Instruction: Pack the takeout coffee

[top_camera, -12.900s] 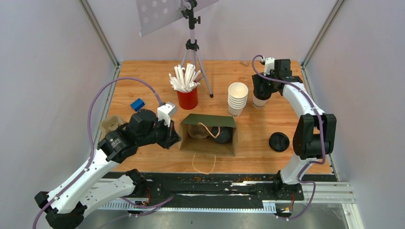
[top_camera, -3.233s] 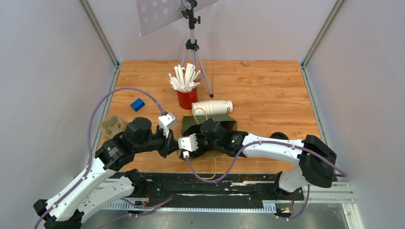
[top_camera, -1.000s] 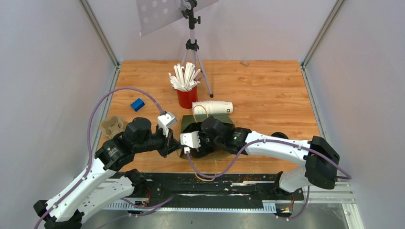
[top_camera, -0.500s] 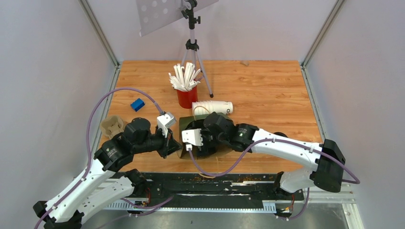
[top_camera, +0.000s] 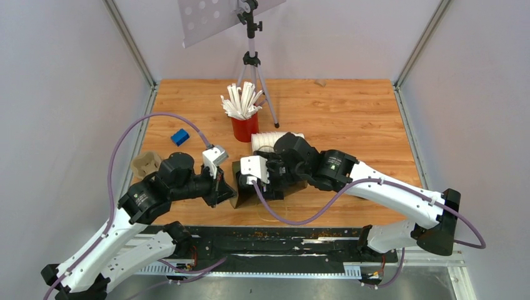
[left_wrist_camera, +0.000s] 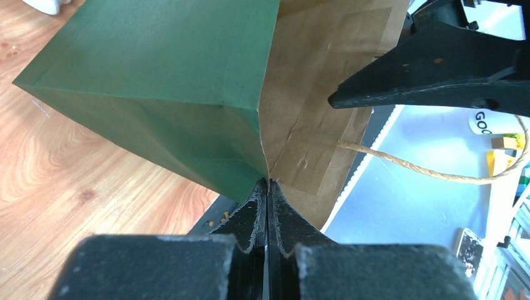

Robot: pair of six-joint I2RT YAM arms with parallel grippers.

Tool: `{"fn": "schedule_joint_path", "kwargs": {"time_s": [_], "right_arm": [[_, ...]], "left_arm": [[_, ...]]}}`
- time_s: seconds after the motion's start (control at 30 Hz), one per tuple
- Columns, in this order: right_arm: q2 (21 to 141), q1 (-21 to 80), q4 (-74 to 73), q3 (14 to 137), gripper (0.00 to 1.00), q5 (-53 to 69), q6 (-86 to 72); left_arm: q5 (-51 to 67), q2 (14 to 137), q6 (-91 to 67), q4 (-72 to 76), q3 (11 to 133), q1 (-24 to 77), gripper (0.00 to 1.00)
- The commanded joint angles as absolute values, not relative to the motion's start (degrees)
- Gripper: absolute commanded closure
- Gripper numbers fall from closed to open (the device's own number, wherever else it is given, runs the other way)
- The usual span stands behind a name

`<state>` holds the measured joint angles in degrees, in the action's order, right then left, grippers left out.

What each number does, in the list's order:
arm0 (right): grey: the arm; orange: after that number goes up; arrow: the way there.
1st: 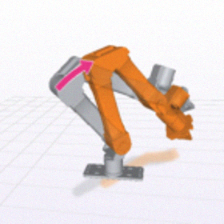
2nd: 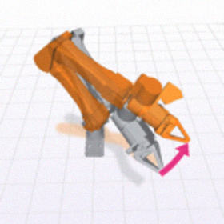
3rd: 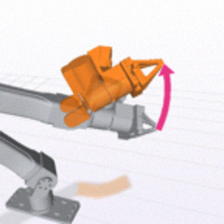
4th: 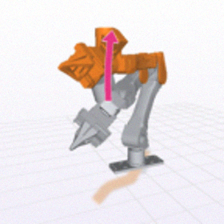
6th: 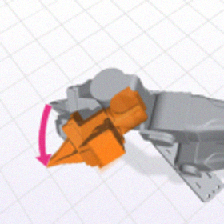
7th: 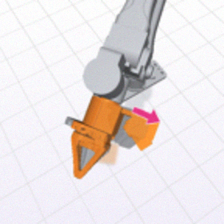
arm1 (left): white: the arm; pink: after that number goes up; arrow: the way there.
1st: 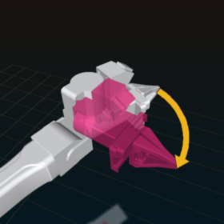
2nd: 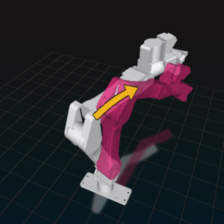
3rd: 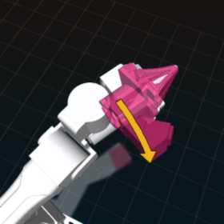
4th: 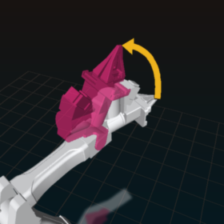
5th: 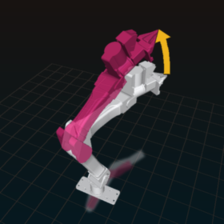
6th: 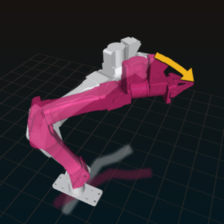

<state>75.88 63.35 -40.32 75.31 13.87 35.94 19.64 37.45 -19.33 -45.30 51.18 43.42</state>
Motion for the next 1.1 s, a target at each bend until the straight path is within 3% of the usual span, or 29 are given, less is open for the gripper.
{"fn": "schedule_joint_path", "kwargs": {"time_s": [0.0, 0.37, 0.97, 1.07], "right_arm": [[74.51, 63.63, -43.27, 78.6, 0.28, 17.32, 31.01], [74.2, 63.59, -42.95, 85.33, 0.35, 19.5, 27.23], [75.83, 61.75, -38.98, 92.07, 0.32, 21.22, 22.37], [74.54, 61.58, -36.22, 91.04, 0.31, 20.9, 21.41]], "left_arm": [[22.03, 37.85, -21.39, -46.36, 53.98, 43.67, 0.98], [22.25, 37.54, -25.9, -46.41, 55.76, 43.68, 0.99], [18.08, 40.9, -26.99, -52.64, 60.81, 43.68, 0.98], [18.01, 41.95, -26.89, -52.64, 60.65, 43.68, 0.93]]}}
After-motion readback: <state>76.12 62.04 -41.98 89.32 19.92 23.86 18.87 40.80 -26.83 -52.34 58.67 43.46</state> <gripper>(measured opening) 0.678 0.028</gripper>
